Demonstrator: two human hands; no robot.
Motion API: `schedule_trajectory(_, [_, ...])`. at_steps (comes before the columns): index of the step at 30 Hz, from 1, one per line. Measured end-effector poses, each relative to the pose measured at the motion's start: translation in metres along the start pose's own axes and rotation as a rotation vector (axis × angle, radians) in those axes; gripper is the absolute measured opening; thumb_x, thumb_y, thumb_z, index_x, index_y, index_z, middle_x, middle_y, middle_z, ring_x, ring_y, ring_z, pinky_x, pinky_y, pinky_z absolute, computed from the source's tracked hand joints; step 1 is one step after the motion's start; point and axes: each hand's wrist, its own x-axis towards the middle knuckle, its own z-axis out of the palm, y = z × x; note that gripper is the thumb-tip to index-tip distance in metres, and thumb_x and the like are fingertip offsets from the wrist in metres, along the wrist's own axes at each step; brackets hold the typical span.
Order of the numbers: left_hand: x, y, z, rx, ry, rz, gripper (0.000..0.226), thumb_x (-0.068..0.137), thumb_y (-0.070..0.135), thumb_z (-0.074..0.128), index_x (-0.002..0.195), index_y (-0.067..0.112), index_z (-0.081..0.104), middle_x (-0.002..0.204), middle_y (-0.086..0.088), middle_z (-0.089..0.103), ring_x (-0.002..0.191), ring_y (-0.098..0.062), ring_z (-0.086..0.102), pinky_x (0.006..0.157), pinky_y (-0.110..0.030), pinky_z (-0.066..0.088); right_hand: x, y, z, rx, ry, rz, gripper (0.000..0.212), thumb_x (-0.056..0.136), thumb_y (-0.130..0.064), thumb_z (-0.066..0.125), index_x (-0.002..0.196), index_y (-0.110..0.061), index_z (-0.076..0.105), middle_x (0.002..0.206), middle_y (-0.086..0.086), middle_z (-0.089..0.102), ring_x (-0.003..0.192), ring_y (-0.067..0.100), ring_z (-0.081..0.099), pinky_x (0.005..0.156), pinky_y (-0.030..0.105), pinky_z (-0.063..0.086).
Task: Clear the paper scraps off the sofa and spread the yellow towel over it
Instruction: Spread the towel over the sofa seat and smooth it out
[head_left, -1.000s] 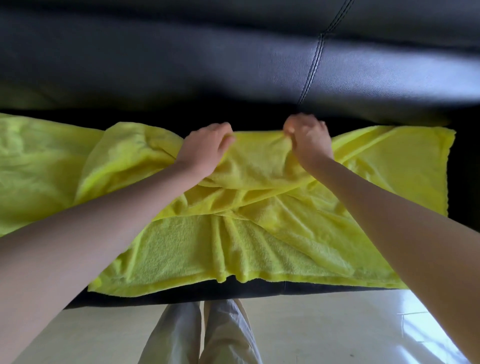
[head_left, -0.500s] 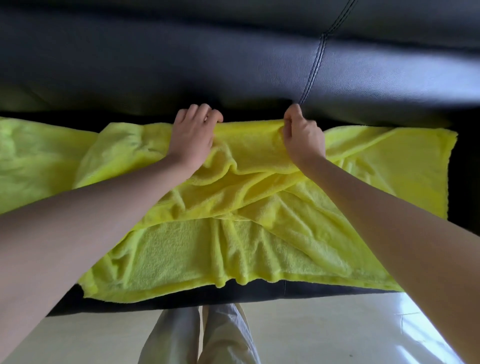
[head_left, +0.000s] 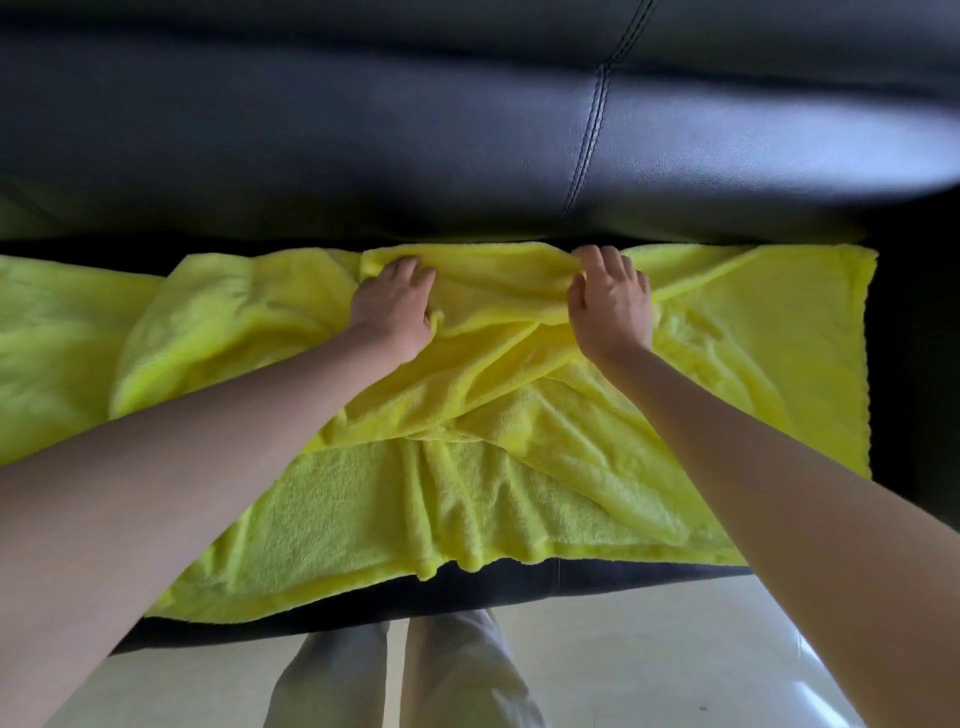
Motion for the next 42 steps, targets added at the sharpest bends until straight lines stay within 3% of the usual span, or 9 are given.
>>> schedule_trajectory(5, [0.007,0.031,-0.018,-0.107,0.249,0.130,0.039,0.092,0.008,0.047,0.130,0.013,0.048,0.130,-0.008,0.048,0.120,-0.026,0.044,0.097,-0.037,0.039,-0.005,0.053,-0.007,0.070,-0.014,0.177,0.033,0.097,-0.014,0.041,0.128,-0.009,0.052,0.125,0.010,0.056,0.115,0.029,0.051,0.093,0.040,0.040])
schedule_trajectory(11, [0.046,0.100,-0.023,-0.291,0.199,0.342,0.036,0.094,-0.001,0.040,0.124,0.014,0.054,0.128,-0.004,0.052,0.112,-0.023,0.053,0.088,-0.037,0.046,0.025,0.108,-0.007,0.039,-0.092,0.104,0.032,0.096,-0.014,0.043,0.125,-0.012,0.057,0.122,0.011,0.059,0.111,0.031,0.054,0.086,0.041,0.045])
schedule_trajectory(18, [0.084,0.151,0.011,-0.393,0.244,0.050,0.022,0.096,0.011,0.045,0.110,0.011,0.062,0.110,-0.012,0.062,0.093,-0.033,0.062,0.078,-0.040,0.048,0.040,0.149,-0.004,0.113,-0.161,0.097,0.027,0.097,-0.021,0.044,0.118,-0.011,0.059,0.114,0.015,0.061,0.095,0.040,0.059,0.071,0.038,0.044])
schedule_trajectory(25, [0.081,0.167,0.017,-0.162,0.296,0.065,0.018,0.094,0.022,0.052,0.108,0.013,0.059,0.107,-0.011,0.054,0.080,-0.036,0.061,0.061,-0.038,0.042,0.051,0.172,-0.007,0.048,-0.252,0.008,0.025,0.094,-0.017,0.049,0.117,-0.016,0.058,0.114,0.011,0.055,0.090,0.040,0.060,0.068,0.036,0.042])
schedule_trajectory(29, [0.077,0.174,0.013,-0.153,0.420,0.009,0.012,0.091,0.025,0.049,0.096,0.015,0.054,0.092,-0.004,0.062,0.073,-0.032,0.062,0.057,-0.035,0.041,0.052,0.173,-0.010,0.024,-0.169,-0.013,0.018,0.092,-0.015,0.047,0.106,-0.011,0.057,0.108,0.011,0.056,0.084,0.041,0.061,0.064,0.037,0.043])
schedule_trajectory(32, [0.073,0.181,0.009,-0.265,0.517,-0.141,0.014,0.089,0.030,0.048,0.096,0.018,0.051,0.076,0.000,0.065,0.067,-0.029,0.060,0.056,-0.032,0.037,0.050,0.172,-0.014,0.052,-0.034,0.057,0.018,0.091,-0.017,0.045,0.104,-0.009,0.054,0.100,0.011,0.063,0.081,0.039,0.060,0.060,0.033,0.037])
schedule_trajectory(37, [0.072,0.194,0.013,-0.593,0.573,-0.507,0.015,0.094,0.031,0.047,0.103,0.020,0.053,0.080,0.005,0.070,0.077,-0.021,0.065,0.059,-0.031,0.039,0.048,0.171,-0.014,0.137,0.100,0.165,0.016,0.090,-0.015,0.045,0.100,-0.007,0.055,0.088,0.013,0.064,0.083,0.035,0.058,0.059,0.030,0.032])
schedule_trajectory(40, [0.080,0.202,0.021,-0.972,0.574,-0.587,0.006,0.096,0.024,0.046,0.099,0.020,0.049,0.068,0.007,0.068,0.068,-0.015,0.068,0.068,-0.032,0.052,0.049,0.170,-0.009,0.197,0.149,0.187,0.016,0.090,-0.014,0.046,0.100,-0.007,0.057,0.085,0.012,0.062,0.088,0.031,0.055,0.060,0.030,0.031])
schedule_trajectory(42, [0.083,0.204,0.024,-1.070,0.540,-0.602,0.013,0.096,0.016,0.047,0.109,0.014,0.049,0.083,0.004,0.069,0.082,-0.018,0.068,0.073,-0.023,0.047,0.046,0.173,-0.002,0.251,0.154,0.176,0.018,0.091,-0.013,0.043,0.104,-0.008,0.055,0.085,0.011,0.062,0.089,0.030,0.054,0.061,0.030,0.032])
